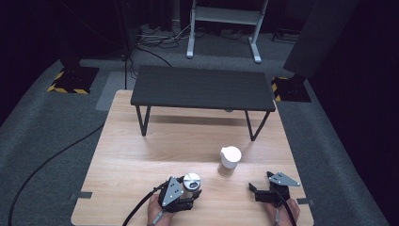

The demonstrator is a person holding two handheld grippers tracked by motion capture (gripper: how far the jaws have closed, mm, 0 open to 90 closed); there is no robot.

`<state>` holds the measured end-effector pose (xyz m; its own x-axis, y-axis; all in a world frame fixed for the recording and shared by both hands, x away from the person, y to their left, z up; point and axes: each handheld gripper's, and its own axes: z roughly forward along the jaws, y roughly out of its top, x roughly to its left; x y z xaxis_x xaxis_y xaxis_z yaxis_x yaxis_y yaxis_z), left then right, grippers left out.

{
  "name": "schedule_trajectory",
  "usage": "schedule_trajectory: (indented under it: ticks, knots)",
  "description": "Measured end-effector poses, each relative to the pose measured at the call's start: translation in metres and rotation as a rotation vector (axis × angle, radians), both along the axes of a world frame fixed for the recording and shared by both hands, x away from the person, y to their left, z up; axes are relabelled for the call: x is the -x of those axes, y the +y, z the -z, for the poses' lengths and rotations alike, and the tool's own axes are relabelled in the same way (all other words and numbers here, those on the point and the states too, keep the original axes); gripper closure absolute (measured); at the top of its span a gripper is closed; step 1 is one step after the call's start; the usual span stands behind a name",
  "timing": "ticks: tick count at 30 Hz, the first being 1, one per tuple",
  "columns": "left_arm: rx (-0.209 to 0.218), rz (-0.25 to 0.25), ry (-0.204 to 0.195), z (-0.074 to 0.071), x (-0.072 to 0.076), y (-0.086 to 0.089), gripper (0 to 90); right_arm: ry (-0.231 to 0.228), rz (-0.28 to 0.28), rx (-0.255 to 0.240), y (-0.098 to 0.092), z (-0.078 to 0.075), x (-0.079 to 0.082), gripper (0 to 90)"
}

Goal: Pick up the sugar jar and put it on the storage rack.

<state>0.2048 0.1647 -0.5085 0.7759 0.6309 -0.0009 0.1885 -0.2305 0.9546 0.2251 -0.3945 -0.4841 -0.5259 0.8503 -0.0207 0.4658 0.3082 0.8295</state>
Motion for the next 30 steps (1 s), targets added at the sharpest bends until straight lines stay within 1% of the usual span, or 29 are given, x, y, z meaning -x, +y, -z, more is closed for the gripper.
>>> schedule_trajectory:
  ticks: [2,4,5,7,8,10,11,12,13,14,15,16,17,18,19,20,23,27,28,30]
  knots:
    - [-0.011,-0.002,0.013,-0.004,-0.002,0.000,30.9,0.000,0.000,0.000,0.000,0.000,0.000,2.4]
    - [-0.003,-0.006,0.049,-0.010,-0.006,0.002,30.9,0.000,0.000,0.000,0.000,0.000,0.000,2.4]
    - [0.001,-0.007,0.056,-0.011,-0.007,0.004,30.9,0.000,0.000,0.000,0.000,0.000,0.000,2.4]
    - [0.002,-0.009,0.050,-0.012,-0.007,0.004,31.0,0.000,0.000,0.000,0.000,0.000,0.000,2.4]
    - [0.006,-0.010,0.042,-0.017,-0.009,0.006,31.0,0.000,0.000,0.000,0.000,0.000,0.000,2.5]
    - [0.018,-0.012,0.042,-0.024,-0.010,0.008,30.9,0.000,0.000,0.000,0.000,0.000,0.000,2.4]
    - [0.029,-0.013,0.038,-0.026,-0.010,0.010,30.9,0.000,0.000,0.000,0.000,0.000,0.000,2.4]
    - [0.029,-0.013,0.038,-0.026,-0.010,0.010,30.9,0.000,0.000,0.000,0.000,0.000,0.000,2.5]
    - [0.046,-0.016,0.035,-0.033,-0.011,0.014,30.9,0.000,0.000,0.000,0.000,0.000,0.000,2.4]
    - [0.046,-0.016,0.035,-0.033,-0.011,0.014,30.9,0.000,0.000,0.000,0.000,0.000,0.000,2.4]
    - [0.049,-0.021,0.038,-0.038,-0.012,0.015,30.9,0.000,0.000,0.000,0.000,0.000,0.000,2.4]
    - [0.057,-0.032,0.034,-0.045,-0.015,0.017,30.9,0.000,0.000,0.000,0.000,0.000,0.000,2.4]
    - [0.057,-0.032,0.034,-0.045,-0.015,0.017,30.9,0.000,0.000,0.000,0.000,0.000,0.000,2.4]
    - [0.060,-0.036,0.029,-0.049,-0.017,0.018,30.9,0.000,0.000,0.000,0.000,0.000,0.000,2.4]
    - [0.057,-0.046,0.021,-0.054,-0.017,0.018,30.9,0.000,0.000,0.000,0.000,0.000,0.000,2.4]
    - [0.048,-0.058,0.000,-0.063,-0.019,0.019,30.9,0.000,0.000,0.000,0.000,0.000,0.000,2.5]
    - [0.062,-0.065,-0.017,-0.075,-0.025,0.021,30.9,0.000,0.000,0.000,0.000,0.000,0.000,2.4]
    - [0.065,-0.082,-0.040,-0.092,-0.035,0.022,30.9,0.000,0.000,0.000,0.000,0.000,0.000,2.5]
    - [0.066,-0.087,-0.044,-0.096,-0.037,0.022,30.9,0.000,0.000,-0.001,0.000,0.000,0.000,2.5]
    - [0.083,-0.085,-0.037,-0.104,-0.045,0.023,30.9,0.000,-0.002,-0.001,0.000,0.000,0.000,2.5]
